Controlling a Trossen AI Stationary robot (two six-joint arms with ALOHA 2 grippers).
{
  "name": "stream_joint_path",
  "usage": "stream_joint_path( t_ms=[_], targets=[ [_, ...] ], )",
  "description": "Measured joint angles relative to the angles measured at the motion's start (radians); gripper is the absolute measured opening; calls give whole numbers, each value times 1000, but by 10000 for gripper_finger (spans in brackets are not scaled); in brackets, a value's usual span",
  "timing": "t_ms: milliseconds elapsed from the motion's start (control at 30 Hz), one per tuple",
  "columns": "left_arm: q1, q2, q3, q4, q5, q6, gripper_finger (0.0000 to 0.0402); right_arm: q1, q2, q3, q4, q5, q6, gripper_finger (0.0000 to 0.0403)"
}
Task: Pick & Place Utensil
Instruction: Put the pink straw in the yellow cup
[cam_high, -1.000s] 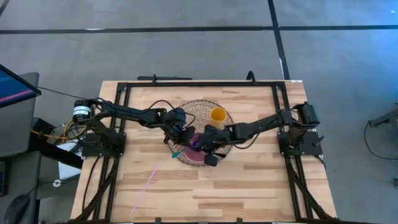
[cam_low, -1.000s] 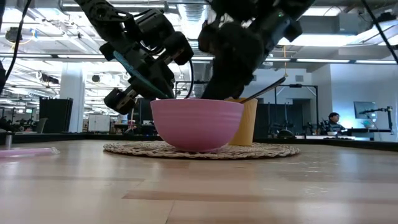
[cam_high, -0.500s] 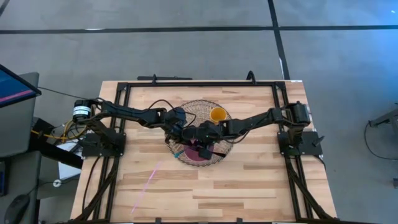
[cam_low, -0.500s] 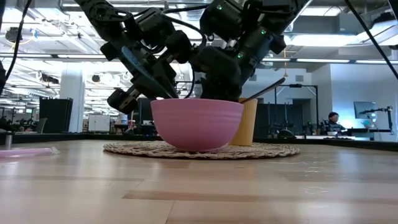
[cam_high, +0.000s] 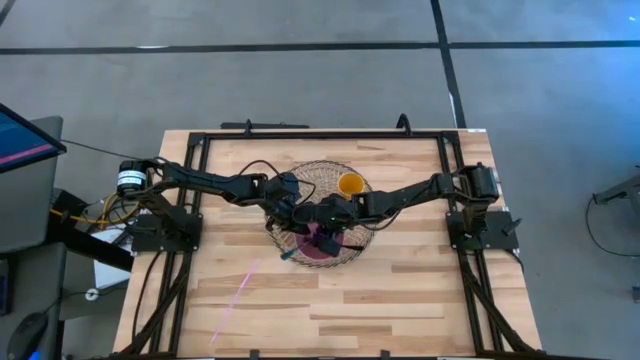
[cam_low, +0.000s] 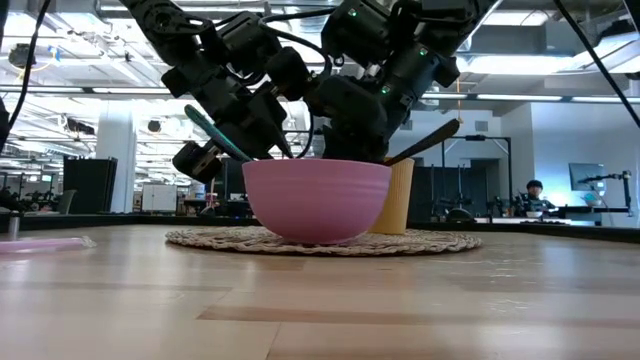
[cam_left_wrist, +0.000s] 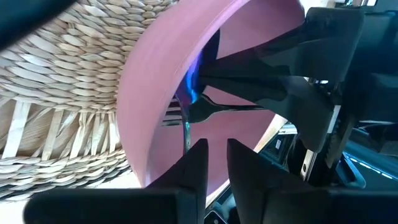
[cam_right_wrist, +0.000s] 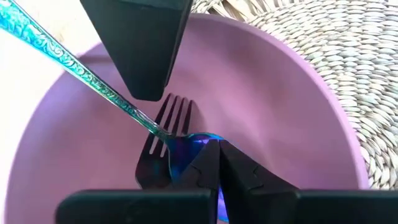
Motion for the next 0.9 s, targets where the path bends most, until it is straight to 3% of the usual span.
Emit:
stream_joint_path(
  t_ms=[333, 500, 900],
  targets=[
    [0, 0, 0, 102, -1, 3, 58, 0, 0, 0, 0, -3, 0, 0],
    [0, -2, 0, 208, 20, 96, 56, 0, 0, 0, 0, -3, -1, 0],
    [-21, -58, -2, 221, 40, 255, 53, 17, -41, 0, 3, -4, 0, 0]
  ],
)
